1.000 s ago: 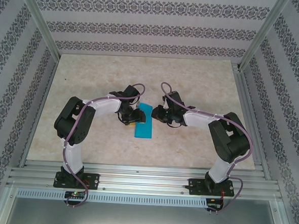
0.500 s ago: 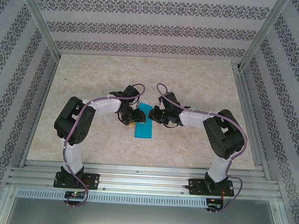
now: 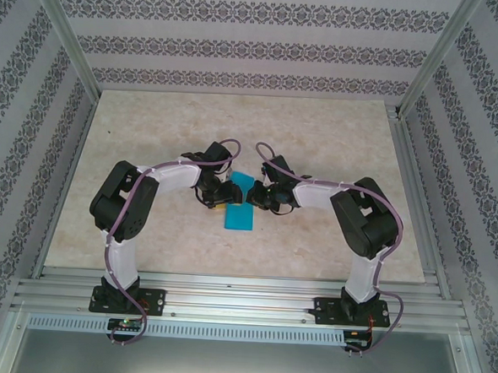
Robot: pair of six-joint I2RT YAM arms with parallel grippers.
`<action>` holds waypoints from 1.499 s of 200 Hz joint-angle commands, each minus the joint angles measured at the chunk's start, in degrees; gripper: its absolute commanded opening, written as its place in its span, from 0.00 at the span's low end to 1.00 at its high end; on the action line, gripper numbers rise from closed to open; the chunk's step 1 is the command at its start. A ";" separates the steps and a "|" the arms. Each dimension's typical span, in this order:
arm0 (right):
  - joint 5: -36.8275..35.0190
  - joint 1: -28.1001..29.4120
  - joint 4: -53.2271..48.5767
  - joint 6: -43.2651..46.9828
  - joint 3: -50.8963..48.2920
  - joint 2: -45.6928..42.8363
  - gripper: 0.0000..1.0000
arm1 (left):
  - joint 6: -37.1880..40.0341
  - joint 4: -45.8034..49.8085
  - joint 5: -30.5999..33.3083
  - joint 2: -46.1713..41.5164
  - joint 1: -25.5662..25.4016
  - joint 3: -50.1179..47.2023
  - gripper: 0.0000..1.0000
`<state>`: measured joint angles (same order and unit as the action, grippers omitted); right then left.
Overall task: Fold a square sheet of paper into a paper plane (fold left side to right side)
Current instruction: First fold in half a square sheet of paper at the center of the table.
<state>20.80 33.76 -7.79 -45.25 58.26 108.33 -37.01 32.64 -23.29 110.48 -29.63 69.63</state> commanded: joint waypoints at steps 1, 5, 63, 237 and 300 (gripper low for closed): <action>-1.79 0.61 -3.25 1.11 1.83 1.52 0.13 | 0.11 -3.21 3.83 3.41 0.70 -2.17 0.55; -1.96 0.59 -3.73 1.25 1.91 1.62 0.13 | 0.10 -3.24 3.78 3.23 0.67 -2.17 0.55; -3.50 0.66 -7.08 2.97 2.57 2.73 0.13 | 0.54 -1.18 3.31 -4.82 3.30 -2.62 0.59; -3.22 0.94 -8.25 3.40 4.06 4.52 0.13 | -2.92 -14.81 -15.52 -4.03 4.48 -5.44 0.29; -3.48 1.04 -9.12 3.51 4.36 4.72 0.13 | 2.27 -7.25 -8.68 -1.68 4.46 -4.32 0.26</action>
<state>19.97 34.04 -13.74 -43.09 62.52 110.32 -38.20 21.50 -35.29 107.20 -24.82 64.53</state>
